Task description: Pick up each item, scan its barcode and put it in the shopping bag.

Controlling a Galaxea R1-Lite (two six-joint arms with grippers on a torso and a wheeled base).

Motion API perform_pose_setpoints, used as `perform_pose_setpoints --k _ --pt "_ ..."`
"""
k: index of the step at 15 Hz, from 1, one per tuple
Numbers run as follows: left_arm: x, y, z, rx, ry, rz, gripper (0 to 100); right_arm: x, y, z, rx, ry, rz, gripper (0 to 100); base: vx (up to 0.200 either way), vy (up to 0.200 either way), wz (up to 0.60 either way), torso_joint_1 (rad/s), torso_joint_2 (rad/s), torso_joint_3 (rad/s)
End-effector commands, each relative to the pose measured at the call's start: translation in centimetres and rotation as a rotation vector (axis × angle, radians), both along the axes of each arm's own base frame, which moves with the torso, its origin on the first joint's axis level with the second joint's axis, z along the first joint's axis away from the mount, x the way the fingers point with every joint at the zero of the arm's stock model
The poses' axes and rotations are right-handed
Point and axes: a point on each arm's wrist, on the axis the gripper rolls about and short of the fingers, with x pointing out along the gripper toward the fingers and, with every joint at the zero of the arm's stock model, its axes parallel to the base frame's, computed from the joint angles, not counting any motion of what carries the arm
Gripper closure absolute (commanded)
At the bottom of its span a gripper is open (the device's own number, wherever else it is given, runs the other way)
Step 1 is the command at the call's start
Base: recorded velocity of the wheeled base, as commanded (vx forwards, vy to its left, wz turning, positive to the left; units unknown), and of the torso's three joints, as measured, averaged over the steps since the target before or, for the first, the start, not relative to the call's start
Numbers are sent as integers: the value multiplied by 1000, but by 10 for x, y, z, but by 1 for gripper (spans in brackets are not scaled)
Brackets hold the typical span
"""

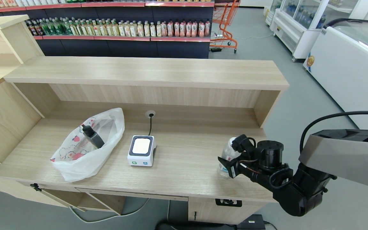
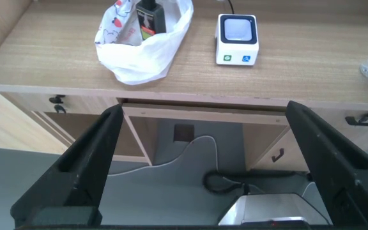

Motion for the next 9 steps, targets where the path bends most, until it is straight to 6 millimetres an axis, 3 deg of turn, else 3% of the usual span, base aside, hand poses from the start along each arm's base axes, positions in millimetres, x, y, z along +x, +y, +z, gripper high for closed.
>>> perform_pose_setpoints --k 1,3,4,5,7,9 --pt "0 0 0 0 1 0 0 1 -2 -1 3 4 -8 100 0 0 0 0 0 0" --pt "0 0 0 0 0 0 0 5 -8 8 20 -25 -30 100 0 0 0 0 0 0" --pt "0 0 0 0 1 0 0 10 -15 32 64 -79 -56 100 0 0 0 0 0 0" --pt "0 0 0 0 0 0 0 12 -18 42 93 -85 -67 100 0 0 0 0 0 0" --pt "0 0 0 0 0 0 0 8 -42 97 260 -47 -64 100 0 0 0 0 0 0" --pt "0 0 0 0 1 0 0 -8 -71 140 417 5 74 100 0 0 0 0 0 0"
